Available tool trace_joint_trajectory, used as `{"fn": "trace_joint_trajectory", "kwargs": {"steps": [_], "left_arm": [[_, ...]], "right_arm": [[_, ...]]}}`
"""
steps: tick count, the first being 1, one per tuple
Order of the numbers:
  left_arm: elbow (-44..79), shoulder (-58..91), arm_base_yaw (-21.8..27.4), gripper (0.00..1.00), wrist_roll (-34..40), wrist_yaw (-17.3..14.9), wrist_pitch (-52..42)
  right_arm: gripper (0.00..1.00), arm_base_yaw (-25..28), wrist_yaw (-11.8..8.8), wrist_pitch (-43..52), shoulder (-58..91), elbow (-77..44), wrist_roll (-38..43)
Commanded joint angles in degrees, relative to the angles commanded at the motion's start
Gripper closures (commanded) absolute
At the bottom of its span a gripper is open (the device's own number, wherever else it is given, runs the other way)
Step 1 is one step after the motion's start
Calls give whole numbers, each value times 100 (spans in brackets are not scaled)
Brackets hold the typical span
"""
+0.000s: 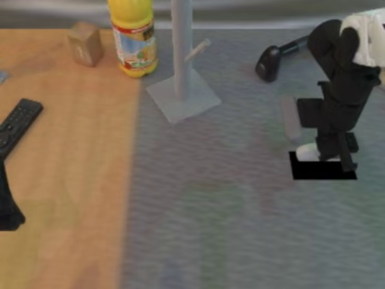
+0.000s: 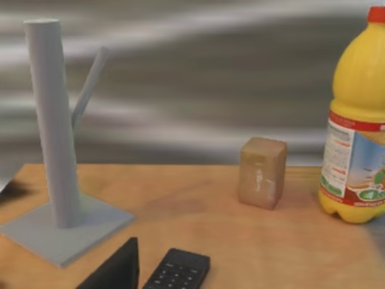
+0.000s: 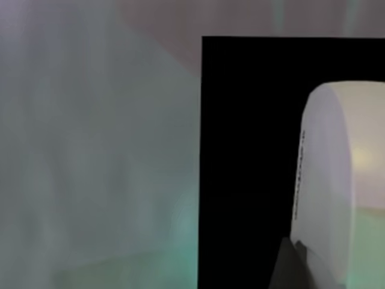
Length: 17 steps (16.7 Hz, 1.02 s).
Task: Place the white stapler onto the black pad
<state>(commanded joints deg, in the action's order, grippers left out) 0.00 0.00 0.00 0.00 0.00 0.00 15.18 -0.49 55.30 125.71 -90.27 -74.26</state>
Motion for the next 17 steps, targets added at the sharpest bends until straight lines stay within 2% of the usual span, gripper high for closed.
{"fn": "trace_joint_trajectory", "kwargs": {"steps": [4, 17], "left_arm": [[0, 0, 0, 0, 0, 0, 0], [0, 0, 0, 0, 0, 0, 0]], "right_arm": [[100, 0, 0, -46, 15, 43, -1], [2, 0, 0, -46, 15, 43, -1]]}}
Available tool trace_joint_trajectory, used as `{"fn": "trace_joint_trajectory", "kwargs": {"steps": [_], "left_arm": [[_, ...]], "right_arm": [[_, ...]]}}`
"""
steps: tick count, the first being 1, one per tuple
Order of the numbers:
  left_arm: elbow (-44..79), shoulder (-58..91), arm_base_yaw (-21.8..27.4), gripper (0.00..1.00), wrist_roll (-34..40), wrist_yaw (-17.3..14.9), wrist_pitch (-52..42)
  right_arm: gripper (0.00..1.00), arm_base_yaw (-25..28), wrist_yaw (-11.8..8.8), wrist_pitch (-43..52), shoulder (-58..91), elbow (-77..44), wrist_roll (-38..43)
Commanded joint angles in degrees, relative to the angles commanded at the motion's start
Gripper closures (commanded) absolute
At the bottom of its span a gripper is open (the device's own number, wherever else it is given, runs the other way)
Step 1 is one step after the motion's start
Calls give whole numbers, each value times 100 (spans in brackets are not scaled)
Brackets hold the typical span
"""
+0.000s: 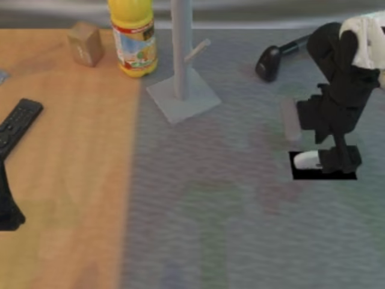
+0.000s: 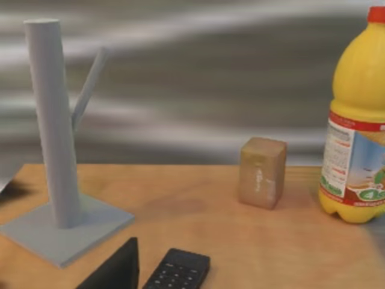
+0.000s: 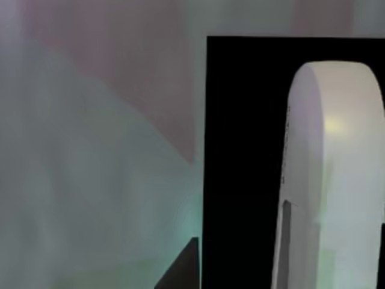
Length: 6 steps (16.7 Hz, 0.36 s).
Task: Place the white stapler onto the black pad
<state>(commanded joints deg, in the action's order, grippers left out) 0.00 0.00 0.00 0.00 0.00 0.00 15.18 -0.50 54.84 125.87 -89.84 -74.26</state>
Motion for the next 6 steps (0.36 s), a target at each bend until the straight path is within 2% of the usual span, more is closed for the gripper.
{"fn": "trace_joint_trajectory", "kwargs": {"steps": [6], "left_arm": [[0, 0, 0, 0, 0, 0, 0]], "right_arm": [[0, 0, 0, 0, 0, 0, 0]]}}
